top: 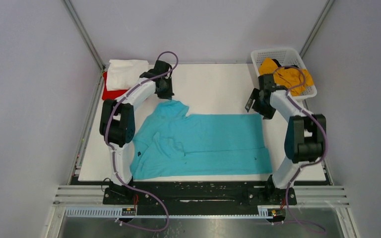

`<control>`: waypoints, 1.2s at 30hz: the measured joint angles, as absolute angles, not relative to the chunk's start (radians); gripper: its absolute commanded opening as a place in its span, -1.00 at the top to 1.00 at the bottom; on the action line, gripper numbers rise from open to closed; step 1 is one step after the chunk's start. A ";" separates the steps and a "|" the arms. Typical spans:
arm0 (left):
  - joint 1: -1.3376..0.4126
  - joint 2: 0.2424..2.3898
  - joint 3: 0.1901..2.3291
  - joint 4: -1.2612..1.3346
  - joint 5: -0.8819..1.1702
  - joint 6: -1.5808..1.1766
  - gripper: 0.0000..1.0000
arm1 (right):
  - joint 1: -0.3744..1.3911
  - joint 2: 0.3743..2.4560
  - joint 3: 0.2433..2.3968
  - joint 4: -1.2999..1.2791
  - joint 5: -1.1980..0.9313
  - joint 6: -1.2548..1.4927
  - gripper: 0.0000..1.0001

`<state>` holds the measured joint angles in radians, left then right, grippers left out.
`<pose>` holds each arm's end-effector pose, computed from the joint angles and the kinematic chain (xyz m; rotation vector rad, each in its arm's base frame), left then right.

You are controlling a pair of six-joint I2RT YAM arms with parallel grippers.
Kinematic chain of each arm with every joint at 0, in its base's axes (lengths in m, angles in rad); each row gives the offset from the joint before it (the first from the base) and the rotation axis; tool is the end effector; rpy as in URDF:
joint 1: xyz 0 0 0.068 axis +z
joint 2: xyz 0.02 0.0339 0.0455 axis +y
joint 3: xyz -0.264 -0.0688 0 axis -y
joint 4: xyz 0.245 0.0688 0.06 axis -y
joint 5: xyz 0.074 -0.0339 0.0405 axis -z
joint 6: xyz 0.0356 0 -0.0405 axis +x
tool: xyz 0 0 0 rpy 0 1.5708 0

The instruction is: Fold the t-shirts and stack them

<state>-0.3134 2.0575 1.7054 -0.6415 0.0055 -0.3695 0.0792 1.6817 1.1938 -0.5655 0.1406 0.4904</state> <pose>0.4318 -0.1401 0.2268 -0.0704 2.5860 -0.2639 0.3471 0.0225 0.2191 0.5797 2.5420 0.0177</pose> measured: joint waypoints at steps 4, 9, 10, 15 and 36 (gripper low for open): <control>-0.314 2.054 1.655 -0.610 0.037 -0.375 1.00 | 0.061 1.857 1.361 -0.601 0.149 0.467 -0.69; -0.317 2.054 1.623 -0.605 0.067 -0.385 1.00 | 0.044 1.999 1.500 -0.664 0.149 0.434 -0.66; -0.318 2.054 1.620 -0.601 0.072 -0.385 1.00 | 0.043 2.018 1.524 -0.687 0.148 0.418 -0.66; -0.325 2.044 1.596 -0.577 0.089 -0.389 1.00 | 0.031 2.061 1.599 -0.748 0.092 0.244 -0.68; -0.329 1.956 1.495 -0.524 0.111 -0.402 1.00 | 0.006 2.019 1.541 -0.755 -0.047 -0.100 -0.50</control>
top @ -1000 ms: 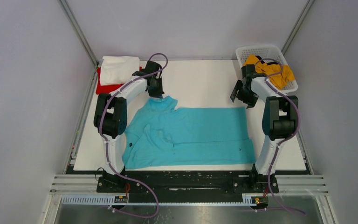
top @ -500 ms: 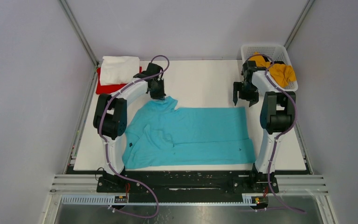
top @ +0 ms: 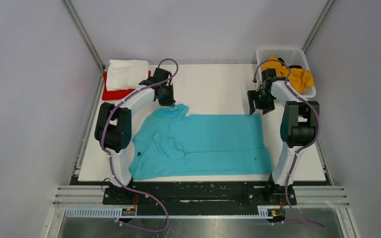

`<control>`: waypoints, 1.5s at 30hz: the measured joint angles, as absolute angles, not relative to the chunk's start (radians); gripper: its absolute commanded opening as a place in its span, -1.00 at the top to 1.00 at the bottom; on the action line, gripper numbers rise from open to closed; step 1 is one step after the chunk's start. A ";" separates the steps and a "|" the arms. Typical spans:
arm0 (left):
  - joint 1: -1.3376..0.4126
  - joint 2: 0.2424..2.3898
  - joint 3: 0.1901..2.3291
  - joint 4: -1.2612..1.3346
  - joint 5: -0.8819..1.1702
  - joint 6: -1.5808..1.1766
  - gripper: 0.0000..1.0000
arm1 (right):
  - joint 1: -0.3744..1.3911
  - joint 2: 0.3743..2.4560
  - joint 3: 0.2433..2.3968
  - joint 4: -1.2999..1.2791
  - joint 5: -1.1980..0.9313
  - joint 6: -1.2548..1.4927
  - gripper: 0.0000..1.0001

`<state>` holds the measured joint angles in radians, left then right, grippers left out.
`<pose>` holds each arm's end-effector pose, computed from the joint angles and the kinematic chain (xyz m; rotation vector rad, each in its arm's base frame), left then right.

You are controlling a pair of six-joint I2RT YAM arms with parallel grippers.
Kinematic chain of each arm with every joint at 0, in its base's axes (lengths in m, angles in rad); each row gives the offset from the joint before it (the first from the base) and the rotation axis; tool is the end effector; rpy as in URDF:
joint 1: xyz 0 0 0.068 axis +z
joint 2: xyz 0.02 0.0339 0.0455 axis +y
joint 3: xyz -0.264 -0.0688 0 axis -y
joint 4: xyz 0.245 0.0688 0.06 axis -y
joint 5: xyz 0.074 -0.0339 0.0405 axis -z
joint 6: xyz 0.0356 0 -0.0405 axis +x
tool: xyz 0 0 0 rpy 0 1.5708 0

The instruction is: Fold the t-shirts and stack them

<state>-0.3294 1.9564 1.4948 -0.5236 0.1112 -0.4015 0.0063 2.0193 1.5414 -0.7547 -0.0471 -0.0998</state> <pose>0.4017 -0.1415 0.2116 -0.0502 2.6025 -0.4157 0.4160 0.0043 0.1886 -0.1598 2.7968 0.0436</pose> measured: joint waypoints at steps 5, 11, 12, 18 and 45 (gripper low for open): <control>-0.329 1.949 1.478 -0.505 0.124 -0.411 1.00 | 0.010 1.920 1.403 -0.632 -0.186 -0.270 -0.62; -0.329 1.945 1.471 -0.499 0.129 -0.418 1.00 | 0.012 1.787 1.350 -0.590 -0.347 -0.625 -0.71; -0.329 1.943 1.469 -0.499 0.130 -0.419 1.00 | 0.012 1.777 1.363 -0.595 -0.368 -0.690 -0.70; -0.329 1.936 1.469 -0.500 0.136 -0.419 1.00 | 0.013 1.907 1.644 -0.778 -0.446 -1.031 -0.67; -0.352 1.882 1.452 -0.521 0.097 -0.419 1.00 | 0.016 2.144 1.662 -1.032 -0.220 -1.211 0.29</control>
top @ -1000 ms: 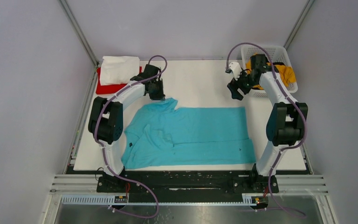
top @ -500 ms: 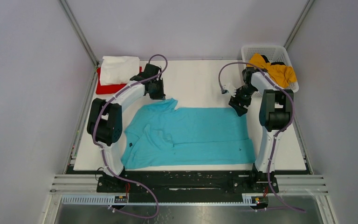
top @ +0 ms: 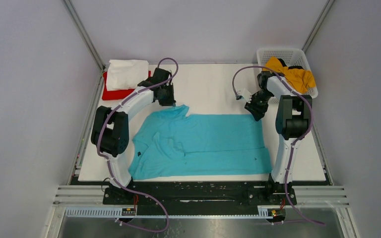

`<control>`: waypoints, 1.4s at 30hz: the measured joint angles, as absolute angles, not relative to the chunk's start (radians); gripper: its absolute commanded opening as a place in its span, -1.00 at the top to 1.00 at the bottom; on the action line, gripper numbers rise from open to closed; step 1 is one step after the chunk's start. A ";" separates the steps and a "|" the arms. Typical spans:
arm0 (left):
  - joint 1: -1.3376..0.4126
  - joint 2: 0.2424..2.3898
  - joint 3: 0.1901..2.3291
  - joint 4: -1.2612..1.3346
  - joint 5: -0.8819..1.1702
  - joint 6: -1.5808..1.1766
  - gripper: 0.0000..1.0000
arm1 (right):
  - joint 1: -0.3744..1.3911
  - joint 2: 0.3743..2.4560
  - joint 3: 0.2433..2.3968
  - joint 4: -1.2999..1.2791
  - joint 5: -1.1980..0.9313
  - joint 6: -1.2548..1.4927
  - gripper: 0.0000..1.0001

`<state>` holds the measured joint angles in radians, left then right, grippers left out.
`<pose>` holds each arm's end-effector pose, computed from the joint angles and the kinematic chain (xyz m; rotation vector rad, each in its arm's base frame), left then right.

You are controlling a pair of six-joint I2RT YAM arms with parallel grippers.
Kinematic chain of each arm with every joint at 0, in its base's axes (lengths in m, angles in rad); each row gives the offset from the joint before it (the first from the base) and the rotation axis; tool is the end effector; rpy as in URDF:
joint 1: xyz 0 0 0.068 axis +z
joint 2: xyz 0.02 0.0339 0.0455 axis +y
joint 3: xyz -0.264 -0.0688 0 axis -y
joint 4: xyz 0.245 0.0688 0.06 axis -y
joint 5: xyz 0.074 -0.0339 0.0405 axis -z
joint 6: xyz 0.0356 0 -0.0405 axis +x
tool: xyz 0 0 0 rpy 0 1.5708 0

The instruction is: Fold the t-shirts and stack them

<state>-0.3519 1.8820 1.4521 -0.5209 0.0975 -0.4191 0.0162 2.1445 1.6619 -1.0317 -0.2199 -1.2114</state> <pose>0.3857 -0.1453 0.2282 -0.0462 2.5700 -0.4258 0.4141 0.0145 0.1661 -1.7143 2.4169 0.2233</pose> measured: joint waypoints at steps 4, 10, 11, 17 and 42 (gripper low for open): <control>-0.353 1.877 1.452 -0.521 0.096 -0.419 1.00 | 0.022 2.147 1.668 -1.038 -0.220 -1.205 0.56; -0.355 1.872 1.446 -0.520 0.097 -0.419 1.00 | 0.031 2.160 1.676 -1.029 -0.210 -1.191 1.00; -0.356 1.872 1.444 -0.520 0.097 -0.419 1.00 | 0.032 2.160 1.676 -1.024 -0.202 -1.188 0.95; -0.361 1.854 1.424 -0.517 0.097 -0.419 1.00 | 0.034 2.159 1.642 -0.955 -0.150 -1.168 0.14; -0.382 1.744 1.307 -0.501 0.097 -0.419 1.00 | 0.076 2.062 1.539 -0.907 -0.088 -1.254 1.00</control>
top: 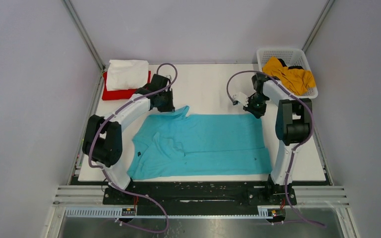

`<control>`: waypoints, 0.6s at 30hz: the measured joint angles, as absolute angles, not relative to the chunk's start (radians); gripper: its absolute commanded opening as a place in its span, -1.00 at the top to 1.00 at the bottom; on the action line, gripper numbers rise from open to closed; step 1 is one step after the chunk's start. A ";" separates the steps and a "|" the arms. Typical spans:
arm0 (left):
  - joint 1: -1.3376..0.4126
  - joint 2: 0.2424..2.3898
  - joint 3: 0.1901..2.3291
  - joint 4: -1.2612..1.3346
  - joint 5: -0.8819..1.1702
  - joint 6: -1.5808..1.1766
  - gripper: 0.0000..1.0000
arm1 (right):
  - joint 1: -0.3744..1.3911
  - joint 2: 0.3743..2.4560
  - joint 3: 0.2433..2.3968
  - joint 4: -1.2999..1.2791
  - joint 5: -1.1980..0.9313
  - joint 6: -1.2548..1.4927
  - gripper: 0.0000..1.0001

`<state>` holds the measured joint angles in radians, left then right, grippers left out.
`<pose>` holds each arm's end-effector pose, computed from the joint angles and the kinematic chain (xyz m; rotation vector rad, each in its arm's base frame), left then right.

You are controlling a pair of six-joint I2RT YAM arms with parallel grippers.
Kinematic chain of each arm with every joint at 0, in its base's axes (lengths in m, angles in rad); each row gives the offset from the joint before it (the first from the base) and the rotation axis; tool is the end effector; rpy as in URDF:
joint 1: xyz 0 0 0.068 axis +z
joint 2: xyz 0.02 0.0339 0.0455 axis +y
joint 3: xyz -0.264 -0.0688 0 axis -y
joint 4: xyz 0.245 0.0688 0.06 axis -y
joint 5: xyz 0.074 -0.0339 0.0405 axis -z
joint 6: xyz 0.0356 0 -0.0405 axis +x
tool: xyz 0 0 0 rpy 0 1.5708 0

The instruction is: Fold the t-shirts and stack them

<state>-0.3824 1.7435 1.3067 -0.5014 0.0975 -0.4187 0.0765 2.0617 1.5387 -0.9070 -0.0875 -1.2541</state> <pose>0.3489 -0.1441 0.2360 -0.0056 2.5611 -0.4418 0.4006 0.0338 0.1675 -1.8443 2.3357 -0.0082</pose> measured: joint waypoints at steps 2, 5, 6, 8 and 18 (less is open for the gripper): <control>-0.390 1.717 1.283 -0.498 0.097 -0.419 1.00 | 0.091 2.013 1.513 -0.903 -0.086 -1.275 1.00; -0.400 1.666 1.237 -0.489 0.097 -0.424 1.00 | 0.119 1.941 1.480 -0.905 -0.077 -1.294 1.00; -0.404 1.649 1.221 -0.484 0.097 -0.427 1.00 | 0.129 1.919 1.477 -0.909 -0.073 -1.295 1.00; -0.409 1.620 1.190 -0.467 0.097 -0.435 1.00 | 0.147 1.885 1.479 -0.915 -0.078 -1.293 1.00; -0.411 1.461 1.033 -0.437 0.094 -0.472 1.00 | 0.224 1.718 1.346 -0.897 -0.081 -1.190 1.00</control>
